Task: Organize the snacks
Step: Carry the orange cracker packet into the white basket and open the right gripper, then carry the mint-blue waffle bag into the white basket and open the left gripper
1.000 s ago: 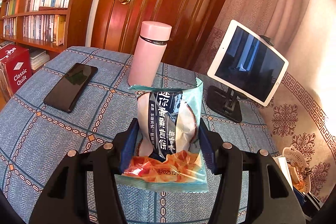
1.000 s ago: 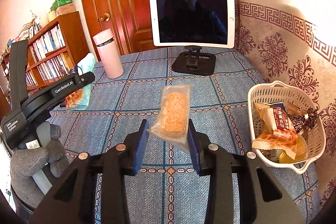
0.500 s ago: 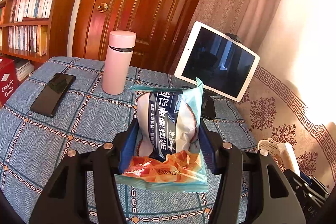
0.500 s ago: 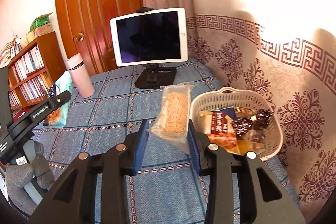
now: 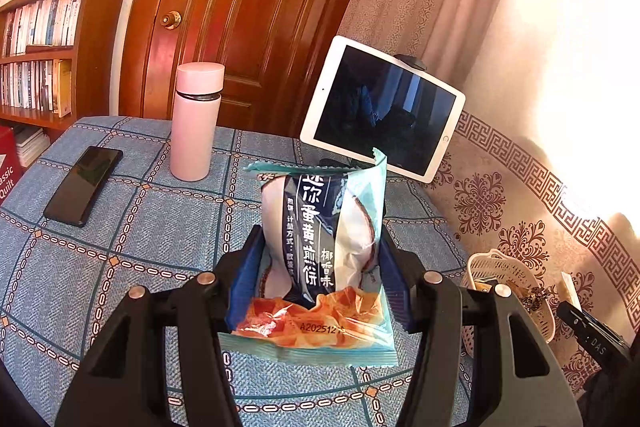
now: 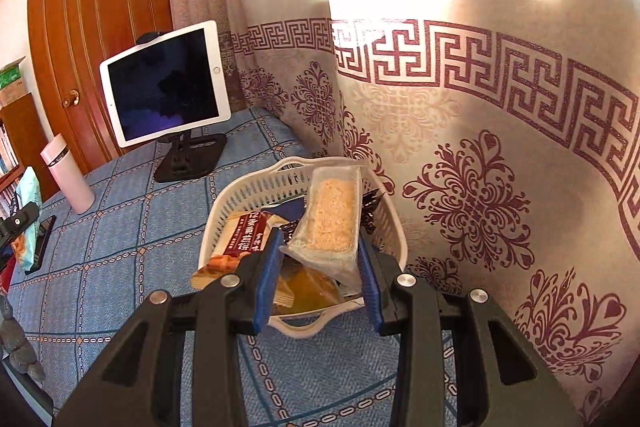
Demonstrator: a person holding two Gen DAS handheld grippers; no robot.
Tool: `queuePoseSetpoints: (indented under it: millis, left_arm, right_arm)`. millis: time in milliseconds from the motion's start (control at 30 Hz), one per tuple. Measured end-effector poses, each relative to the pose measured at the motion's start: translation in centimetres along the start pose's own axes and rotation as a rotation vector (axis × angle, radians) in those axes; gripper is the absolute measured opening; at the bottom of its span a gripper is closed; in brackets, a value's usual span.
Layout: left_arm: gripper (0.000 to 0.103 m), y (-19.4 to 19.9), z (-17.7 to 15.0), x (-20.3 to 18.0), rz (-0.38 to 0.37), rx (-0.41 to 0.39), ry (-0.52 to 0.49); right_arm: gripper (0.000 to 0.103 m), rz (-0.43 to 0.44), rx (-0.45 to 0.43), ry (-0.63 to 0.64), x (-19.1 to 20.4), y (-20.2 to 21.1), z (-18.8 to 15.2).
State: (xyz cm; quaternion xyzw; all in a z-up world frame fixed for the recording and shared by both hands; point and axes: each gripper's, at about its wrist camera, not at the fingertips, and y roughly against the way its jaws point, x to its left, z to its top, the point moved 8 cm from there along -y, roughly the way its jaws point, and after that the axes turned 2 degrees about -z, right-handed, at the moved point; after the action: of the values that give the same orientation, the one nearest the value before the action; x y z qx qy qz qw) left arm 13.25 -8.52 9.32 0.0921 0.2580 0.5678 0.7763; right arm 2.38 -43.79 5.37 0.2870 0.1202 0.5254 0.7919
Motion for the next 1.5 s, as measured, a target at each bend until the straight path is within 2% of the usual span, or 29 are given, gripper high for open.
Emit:
queuePoseSetpoints:
  millis: [133, 200, 533, 867, 1233, 1400, 1500]
  left_arm:
    - [0.057, 0.0, -0.1, -0.1, 0.0, 0.002, 0.001]
    - [0.057, -0.1, -0.1, -0.1, 0.0, 0.004, 0.0]
    - [0.057, -0.5, -0.4, -0.5, -0.015, 0.018, -0.011]
    - [0.057, -0.4, -0.3, -0.4, -0.008, 0.014, -0.014]
    - [0.057, 0.5, -0.3, -1.9, -0.002, -0.002, -0.067]
    - [0.057, 0.7, -1.2, -2.1, 0.001, 0.038, -0.051]
    - [0.057, 0.6, -1.6, -3.6, -0.004, 0.054, -0.083]
  right_arm:
    - [0.043, -0.013, 0.01, -0.026, -0.9, -0.6, -0.4]
    - [0.056, -0.024, 0.015, -0.029, -1.2, -0.9, -0.8]
    - [0.057, -0.016, 0.016, -0.021, -0.4, -0.8, -1.2]
    - [0.065, 0.0, -0.027, -0.016, -0.6, 1.0, -1.1]
    - [0.066, 0.029, -0.064, -0.031, -2.6, 3.2, -2.0]
    - [0.066, 0.043, -0.066, -0.059, -3.9, 3.7, -3.1]
    - [0.066, 0.053, -0.056, -0.077, -4.7, 3.7, -3.8]
